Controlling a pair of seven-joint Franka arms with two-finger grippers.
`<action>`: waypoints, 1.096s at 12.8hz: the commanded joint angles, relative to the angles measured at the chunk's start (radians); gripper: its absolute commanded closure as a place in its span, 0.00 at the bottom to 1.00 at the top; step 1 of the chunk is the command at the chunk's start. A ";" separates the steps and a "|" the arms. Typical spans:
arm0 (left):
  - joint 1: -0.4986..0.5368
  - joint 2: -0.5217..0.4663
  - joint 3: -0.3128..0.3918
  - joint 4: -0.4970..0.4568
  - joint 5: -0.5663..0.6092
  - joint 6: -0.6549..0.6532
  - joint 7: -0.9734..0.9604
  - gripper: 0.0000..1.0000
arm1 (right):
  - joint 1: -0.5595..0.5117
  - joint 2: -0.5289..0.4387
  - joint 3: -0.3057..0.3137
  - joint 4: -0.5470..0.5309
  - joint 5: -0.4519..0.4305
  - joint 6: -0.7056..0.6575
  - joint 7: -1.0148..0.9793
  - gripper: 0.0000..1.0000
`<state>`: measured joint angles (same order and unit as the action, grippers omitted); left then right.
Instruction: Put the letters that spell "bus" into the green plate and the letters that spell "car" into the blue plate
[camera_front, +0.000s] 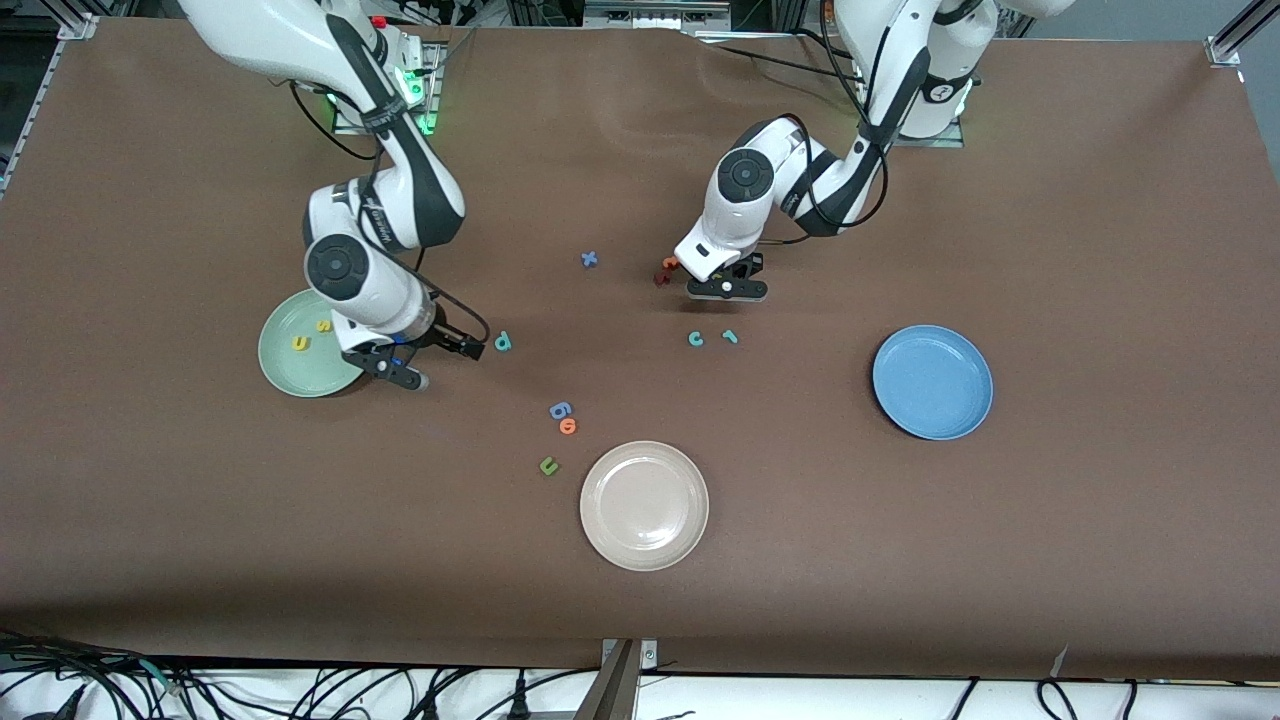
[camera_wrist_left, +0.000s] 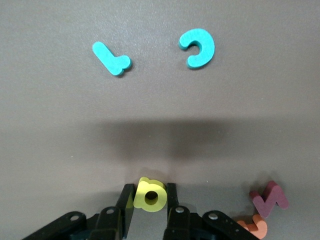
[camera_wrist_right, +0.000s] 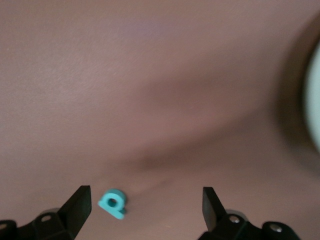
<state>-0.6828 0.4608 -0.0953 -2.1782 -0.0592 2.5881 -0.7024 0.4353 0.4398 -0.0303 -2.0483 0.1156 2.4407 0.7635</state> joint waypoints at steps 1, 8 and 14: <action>0.014 0.015 0.020 0.053 0.032 -0.046 -0.009 0.82 | 0.052 0.077 0.007 0.022 0.009 0.084 0.120 0.02; 0.147 0.016 0.019 0.284 0.035 -0.448 0.182 0.84 | 0.063 0.103 0.010 0.023 0.009 0.089 0.165 0.13; 0.328 0.016 0.025 0.320 0.113 -0.558 0.493 0.84 | 0.066 0.126 0.012 0.040 0.015 0.103 0.165 0.18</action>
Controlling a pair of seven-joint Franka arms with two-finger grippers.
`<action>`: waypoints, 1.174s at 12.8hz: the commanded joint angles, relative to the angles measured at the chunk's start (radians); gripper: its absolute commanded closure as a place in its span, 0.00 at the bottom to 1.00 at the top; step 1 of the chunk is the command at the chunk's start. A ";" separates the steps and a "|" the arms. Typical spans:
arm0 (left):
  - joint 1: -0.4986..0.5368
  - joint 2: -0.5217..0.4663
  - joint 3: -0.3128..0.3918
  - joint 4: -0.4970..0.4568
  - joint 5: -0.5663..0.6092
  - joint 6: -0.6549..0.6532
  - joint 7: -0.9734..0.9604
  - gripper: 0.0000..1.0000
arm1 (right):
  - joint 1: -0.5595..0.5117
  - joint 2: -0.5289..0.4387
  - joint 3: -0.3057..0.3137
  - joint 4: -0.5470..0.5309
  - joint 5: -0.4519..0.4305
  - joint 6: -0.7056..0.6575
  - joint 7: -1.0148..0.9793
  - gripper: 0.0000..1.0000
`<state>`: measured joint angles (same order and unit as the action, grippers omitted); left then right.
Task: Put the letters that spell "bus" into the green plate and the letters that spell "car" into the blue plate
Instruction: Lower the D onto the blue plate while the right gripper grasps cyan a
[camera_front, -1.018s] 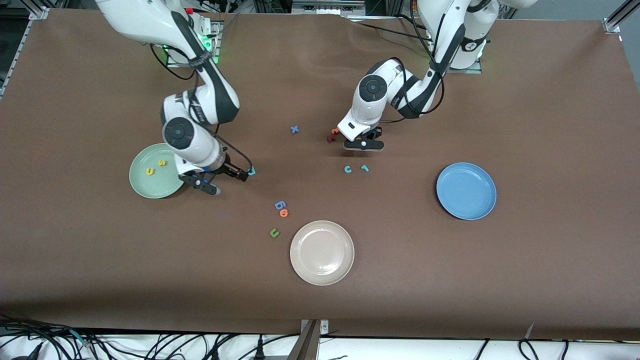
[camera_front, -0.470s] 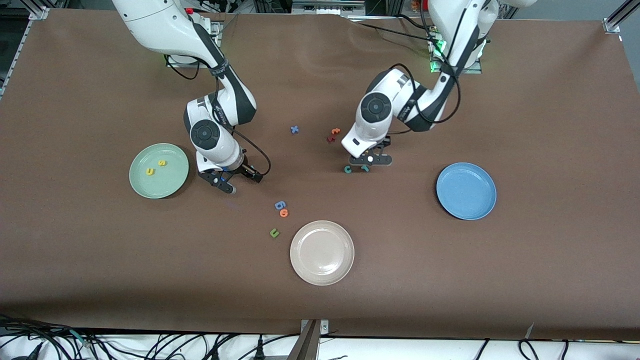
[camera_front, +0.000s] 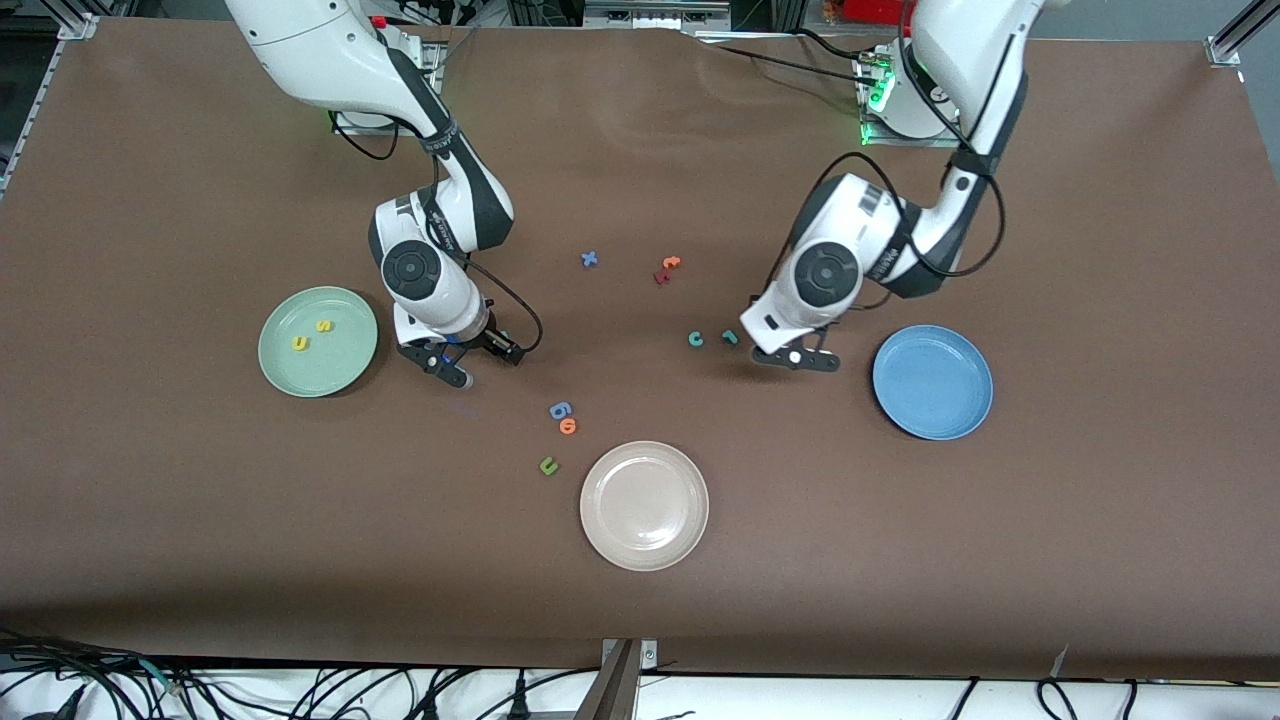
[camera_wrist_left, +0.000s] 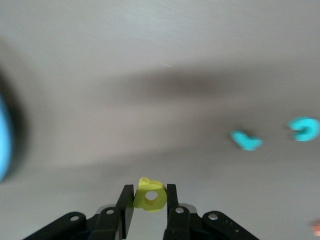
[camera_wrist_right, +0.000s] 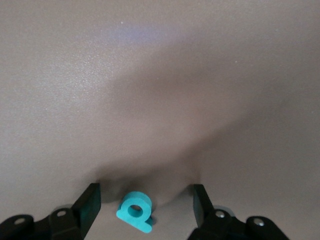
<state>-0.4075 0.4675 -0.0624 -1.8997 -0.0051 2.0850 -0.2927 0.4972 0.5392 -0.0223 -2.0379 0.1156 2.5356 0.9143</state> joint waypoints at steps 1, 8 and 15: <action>0.071 0.011 -0.007 0.054 0.091 -0.072 0.116 0.84 | 0.004 0.028 0.004 0.031 0.027 0.008 0.014 0.19; 0.274 0.046 -0.007 0.065 0.201 -0.027 0.438 0.83 | 0.006 0.036 0.016 0.044 0.032 0.008 0.018 0.27; 0.309 0.071 -0.007 0.064 0.287 0.032 0.526 0.13 | 0.004 0.036 0.016 0.044 0.030 0.008 -0.003 0.85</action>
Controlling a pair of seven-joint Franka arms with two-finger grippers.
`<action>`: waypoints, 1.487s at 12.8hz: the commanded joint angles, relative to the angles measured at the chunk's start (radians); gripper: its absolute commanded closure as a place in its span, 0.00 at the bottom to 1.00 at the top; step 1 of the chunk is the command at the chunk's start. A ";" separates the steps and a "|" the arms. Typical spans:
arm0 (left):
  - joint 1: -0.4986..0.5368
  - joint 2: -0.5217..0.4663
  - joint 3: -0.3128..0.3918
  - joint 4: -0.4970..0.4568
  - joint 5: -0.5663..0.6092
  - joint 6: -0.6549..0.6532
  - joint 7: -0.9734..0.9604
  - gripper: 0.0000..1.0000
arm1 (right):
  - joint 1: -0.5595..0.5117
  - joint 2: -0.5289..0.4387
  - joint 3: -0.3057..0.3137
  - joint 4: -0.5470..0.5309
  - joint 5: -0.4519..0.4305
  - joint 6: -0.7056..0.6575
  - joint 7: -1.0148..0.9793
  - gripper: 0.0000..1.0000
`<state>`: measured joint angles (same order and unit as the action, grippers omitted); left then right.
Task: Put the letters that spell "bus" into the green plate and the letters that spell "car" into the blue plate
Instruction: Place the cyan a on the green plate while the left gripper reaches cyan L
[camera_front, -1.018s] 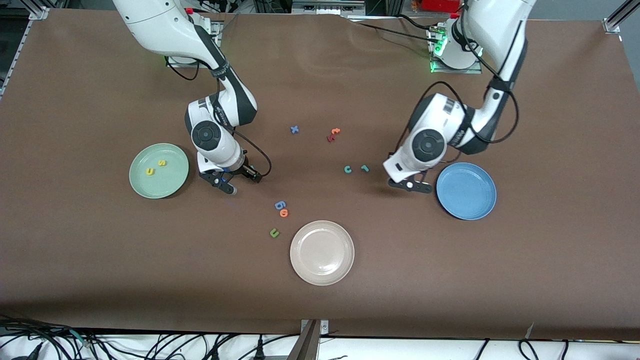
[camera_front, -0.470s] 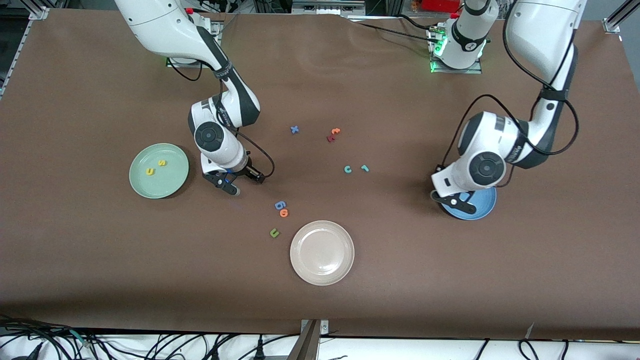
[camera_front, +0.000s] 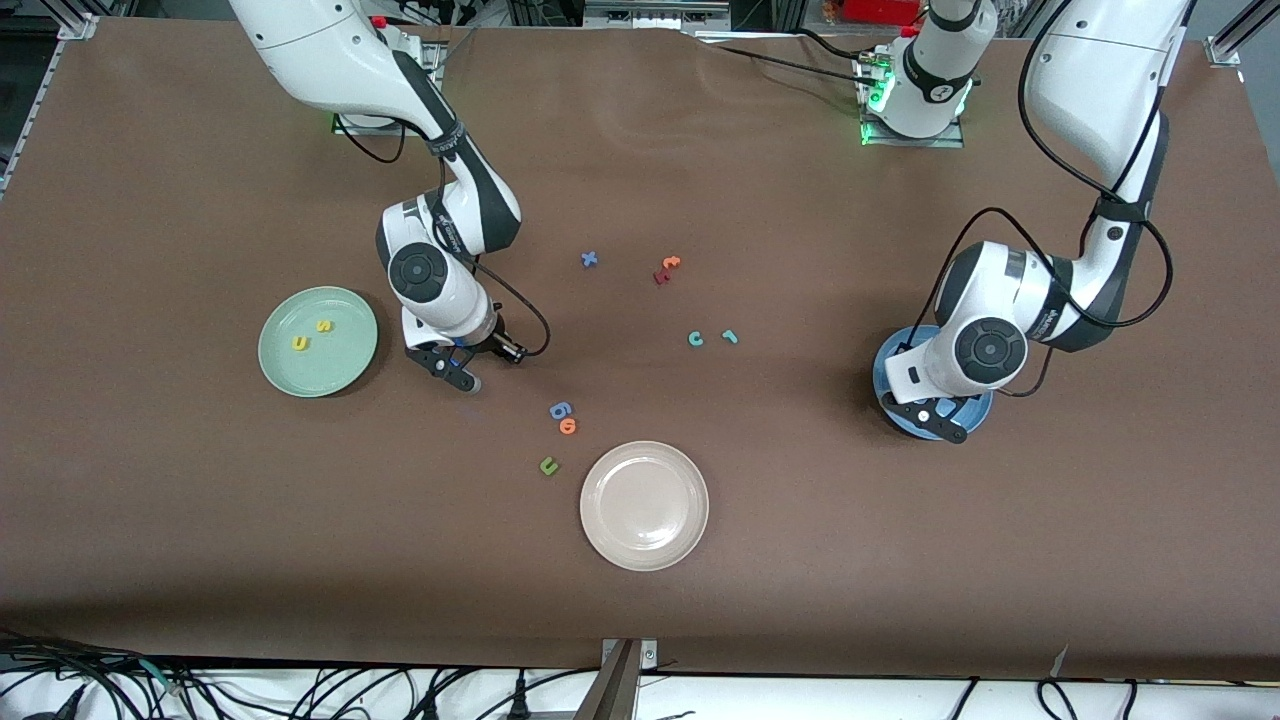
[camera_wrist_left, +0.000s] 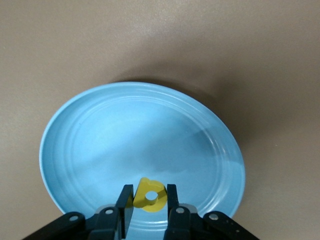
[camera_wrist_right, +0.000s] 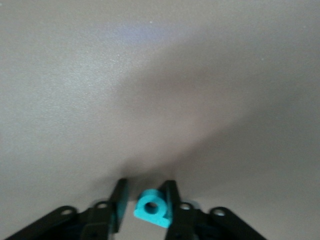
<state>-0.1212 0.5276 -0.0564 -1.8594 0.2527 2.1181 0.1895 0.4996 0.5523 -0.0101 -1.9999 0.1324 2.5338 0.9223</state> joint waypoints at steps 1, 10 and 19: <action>0.029 0.009 -0.014 0.023 0.023 -0.001 0.059 0.00 | 0.000 0.021 0.004 0.006 0.013 0.008 -0.013 0.90; -0.018 0.008 -0.078 -0.012 -0.329 0.147 -0.171 0.00 | -0.023 -0.023 -0.065 0.176 0.013 -0.337 -0.155 0.92; -0.245 0.009 -0.111 -0.107 -0.319 0.368 -0.708 0.00 | -0.071 -0.032 -0.315 0.182 0.015 -0.569 -0.747 0.92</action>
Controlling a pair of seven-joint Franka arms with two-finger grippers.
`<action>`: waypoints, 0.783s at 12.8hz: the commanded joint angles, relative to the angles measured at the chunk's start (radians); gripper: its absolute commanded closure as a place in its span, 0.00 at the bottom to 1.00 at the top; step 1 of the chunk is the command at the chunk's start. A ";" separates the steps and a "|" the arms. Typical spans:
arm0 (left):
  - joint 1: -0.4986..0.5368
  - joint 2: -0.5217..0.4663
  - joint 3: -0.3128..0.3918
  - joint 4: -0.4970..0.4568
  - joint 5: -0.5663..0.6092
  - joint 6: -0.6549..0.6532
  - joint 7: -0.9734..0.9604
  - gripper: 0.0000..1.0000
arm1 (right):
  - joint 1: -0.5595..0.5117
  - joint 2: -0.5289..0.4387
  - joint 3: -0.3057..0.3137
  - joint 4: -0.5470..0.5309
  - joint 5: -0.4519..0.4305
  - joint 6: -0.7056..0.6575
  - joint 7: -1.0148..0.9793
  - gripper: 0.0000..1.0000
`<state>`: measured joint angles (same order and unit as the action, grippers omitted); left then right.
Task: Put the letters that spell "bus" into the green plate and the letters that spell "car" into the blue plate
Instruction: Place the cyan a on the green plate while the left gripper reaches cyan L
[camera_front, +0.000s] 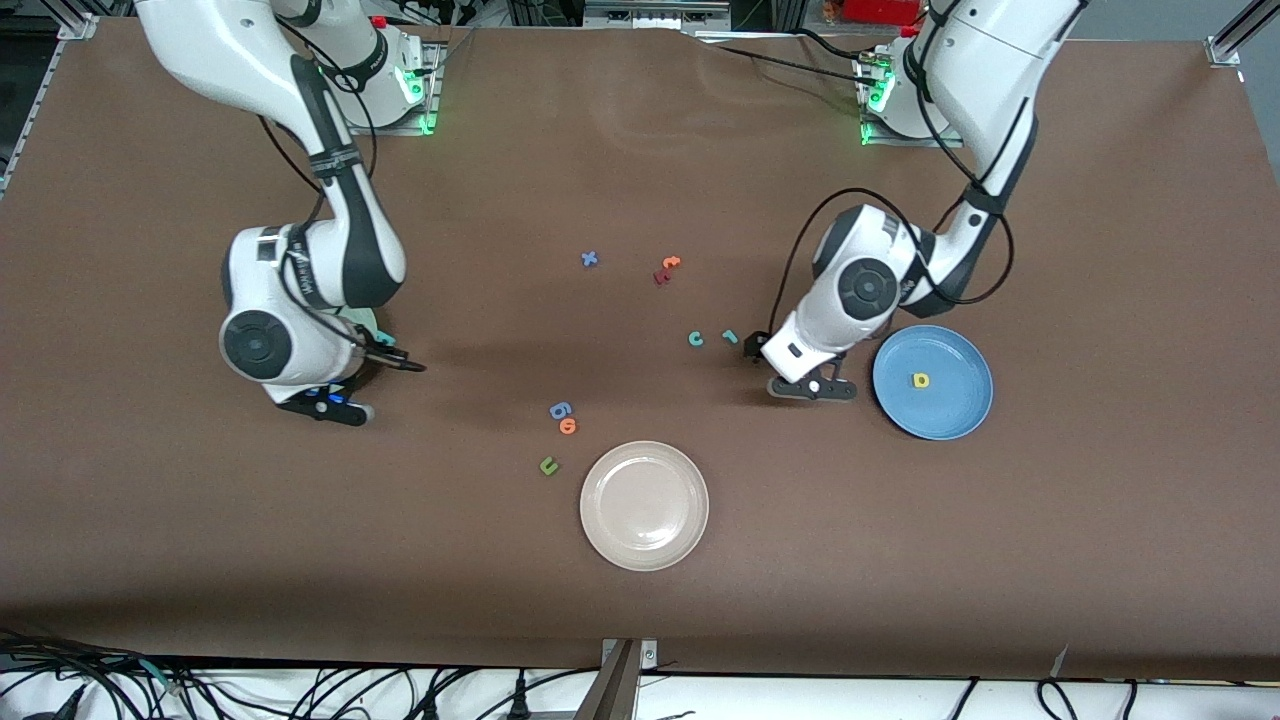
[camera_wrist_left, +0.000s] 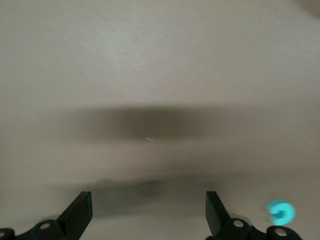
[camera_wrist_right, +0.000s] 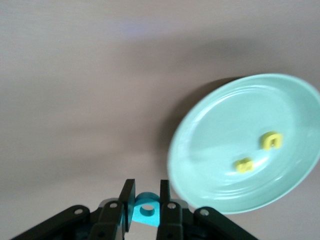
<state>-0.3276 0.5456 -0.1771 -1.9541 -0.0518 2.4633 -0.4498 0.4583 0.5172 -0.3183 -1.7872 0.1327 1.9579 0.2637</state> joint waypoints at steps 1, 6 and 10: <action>-0.054 -0.010 0.010 -0.015 -0.013 0.031 -0.094 0.00 | -0.059 0.010 -0.007 -0.043 0.015 0.024 -0.133 0.92; -0.102 -0.009 0.013 -0.061 -0.008 0.098 -0.150 0.00 | -0.095 0.021 -0.005 -0.155 0.016 0.187 -0.235 0.90; -0.122 0.000 0.011 -0.065 0.084 0.098 -0.219 0.03 | -0.095 0.004 -0.007 -0.141 0.016 0.167 -0.230 0.01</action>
<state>-0.4219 0.5467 -0.1759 -2.0103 -0.0127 2.5473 -0.6144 0.3669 0.5506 -0.3270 -1.9261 0.1329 2.1335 0.0551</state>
